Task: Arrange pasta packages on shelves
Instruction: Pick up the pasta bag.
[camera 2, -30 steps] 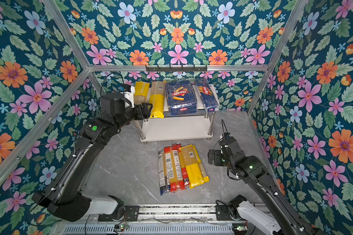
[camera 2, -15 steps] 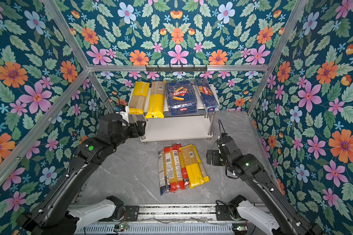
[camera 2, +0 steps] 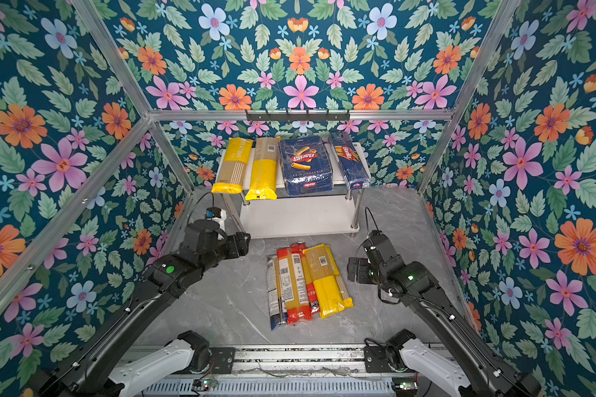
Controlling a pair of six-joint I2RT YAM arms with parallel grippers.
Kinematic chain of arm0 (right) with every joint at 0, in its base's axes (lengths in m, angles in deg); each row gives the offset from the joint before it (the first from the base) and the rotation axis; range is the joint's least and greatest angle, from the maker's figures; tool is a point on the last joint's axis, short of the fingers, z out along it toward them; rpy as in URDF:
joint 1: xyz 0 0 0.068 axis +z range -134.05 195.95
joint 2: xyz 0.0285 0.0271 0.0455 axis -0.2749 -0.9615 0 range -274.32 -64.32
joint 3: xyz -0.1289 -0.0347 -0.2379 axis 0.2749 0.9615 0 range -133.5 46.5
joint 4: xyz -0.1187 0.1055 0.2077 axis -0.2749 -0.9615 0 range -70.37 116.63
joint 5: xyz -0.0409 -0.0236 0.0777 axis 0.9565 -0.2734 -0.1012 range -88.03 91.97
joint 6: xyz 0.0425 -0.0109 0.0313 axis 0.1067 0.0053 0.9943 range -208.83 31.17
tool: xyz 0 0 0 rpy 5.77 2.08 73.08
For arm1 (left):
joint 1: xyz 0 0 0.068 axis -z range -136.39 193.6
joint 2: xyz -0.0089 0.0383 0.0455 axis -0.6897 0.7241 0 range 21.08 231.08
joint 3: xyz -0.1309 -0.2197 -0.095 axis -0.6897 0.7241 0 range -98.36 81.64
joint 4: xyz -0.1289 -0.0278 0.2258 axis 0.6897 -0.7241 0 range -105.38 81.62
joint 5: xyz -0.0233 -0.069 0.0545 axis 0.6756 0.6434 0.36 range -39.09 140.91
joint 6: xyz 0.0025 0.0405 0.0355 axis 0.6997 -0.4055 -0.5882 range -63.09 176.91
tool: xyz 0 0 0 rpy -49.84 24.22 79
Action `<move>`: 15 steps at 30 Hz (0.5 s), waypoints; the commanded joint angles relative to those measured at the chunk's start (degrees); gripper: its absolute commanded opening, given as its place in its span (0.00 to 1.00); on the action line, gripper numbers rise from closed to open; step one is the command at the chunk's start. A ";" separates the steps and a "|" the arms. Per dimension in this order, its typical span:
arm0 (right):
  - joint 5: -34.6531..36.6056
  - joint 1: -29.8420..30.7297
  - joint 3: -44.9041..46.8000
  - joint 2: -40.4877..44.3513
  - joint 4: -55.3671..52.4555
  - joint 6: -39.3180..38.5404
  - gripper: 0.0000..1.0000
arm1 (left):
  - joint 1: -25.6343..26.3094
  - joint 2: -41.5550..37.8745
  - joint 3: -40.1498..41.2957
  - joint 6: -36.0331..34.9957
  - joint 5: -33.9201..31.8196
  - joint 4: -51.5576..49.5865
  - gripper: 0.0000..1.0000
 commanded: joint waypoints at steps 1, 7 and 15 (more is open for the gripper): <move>-2.18 0.02 1.58 0.21 1.29 1.69 0.99 | 2.35 0.06 3.15 3.50 0.19 4.06 0.80; -4.98 0.03 6.04 1.43 2.93 3.89 0.97 | 11.12 3.69 8.16 7.11 -3.00 8.11 0.80; -5.88 0.02 8.39 3.40 2.53 4.74 0.98 | 16.58 8.24 15.89 11.04 -1.89 16.51 0.80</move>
